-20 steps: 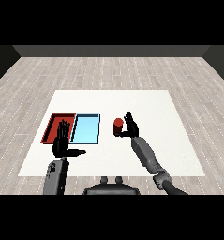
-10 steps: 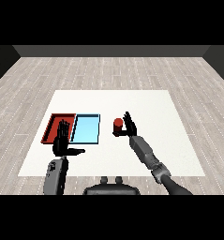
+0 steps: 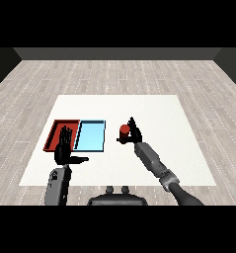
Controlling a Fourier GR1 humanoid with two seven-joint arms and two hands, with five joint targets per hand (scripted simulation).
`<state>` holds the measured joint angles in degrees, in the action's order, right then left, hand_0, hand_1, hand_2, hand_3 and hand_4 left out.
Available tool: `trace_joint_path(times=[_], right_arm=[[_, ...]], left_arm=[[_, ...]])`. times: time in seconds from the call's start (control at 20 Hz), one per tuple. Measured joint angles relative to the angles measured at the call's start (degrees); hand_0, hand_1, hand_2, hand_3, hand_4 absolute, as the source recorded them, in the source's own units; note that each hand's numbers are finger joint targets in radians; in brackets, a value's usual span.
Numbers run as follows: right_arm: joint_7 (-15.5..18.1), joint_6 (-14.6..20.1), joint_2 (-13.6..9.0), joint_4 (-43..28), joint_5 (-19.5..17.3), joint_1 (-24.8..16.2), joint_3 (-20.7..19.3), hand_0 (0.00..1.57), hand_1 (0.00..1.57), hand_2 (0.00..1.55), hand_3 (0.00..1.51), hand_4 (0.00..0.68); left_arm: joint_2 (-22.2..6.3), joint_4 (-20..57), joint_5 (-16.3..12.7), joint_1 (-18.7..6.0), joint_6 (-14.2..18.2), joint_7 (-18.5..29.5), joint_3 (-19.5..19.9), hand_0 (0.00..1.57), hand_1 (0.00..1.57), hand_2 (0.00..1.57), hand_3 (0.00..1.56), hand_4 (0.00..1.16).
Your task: Pick the red can and put it in the red box
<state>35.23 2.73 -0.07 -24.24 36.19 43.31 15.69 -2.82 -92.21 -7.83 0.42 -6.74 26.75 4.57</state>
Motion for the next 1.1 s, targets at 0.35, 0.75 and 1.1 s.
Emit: trace_joint_path(times=[0.35, 0.75, 1.1], right_arm=[[-0.04, 0.62, 0.05, 0.44, 3.72, 1.05, 3.53, 0.0, 0.0, 0.0, 0.0, 0.0], [-1.75, 1.24, 0.05, 1.56, 4.48, 3.29, 4.33, 0.0, 0.0, 0.0, 0.0, 0.0], [-1.83, 2.08, 0.04, 5.57, 7.96, 5.24, 7.11, 1.4, 1.4, 1.41, 1.37, 0.293]], left_arm=[[0.93, -1.34, 0.59, 1.33, 0.56, -0.04, -1.17, 0.0, 0.0, 0.0, 0.0, 0.0], [-0.15, -0.59, -0.67, -0.5, 0.0, -0.93, 0.26, 0.0, 0.0, 0.0, 0.0, 0.0], [-0.08, -1.51, -0.69, 0.64, -0.54, -0.65, -0.26, 0.0, 0.0, 0.0, 0.0, 0.0]])
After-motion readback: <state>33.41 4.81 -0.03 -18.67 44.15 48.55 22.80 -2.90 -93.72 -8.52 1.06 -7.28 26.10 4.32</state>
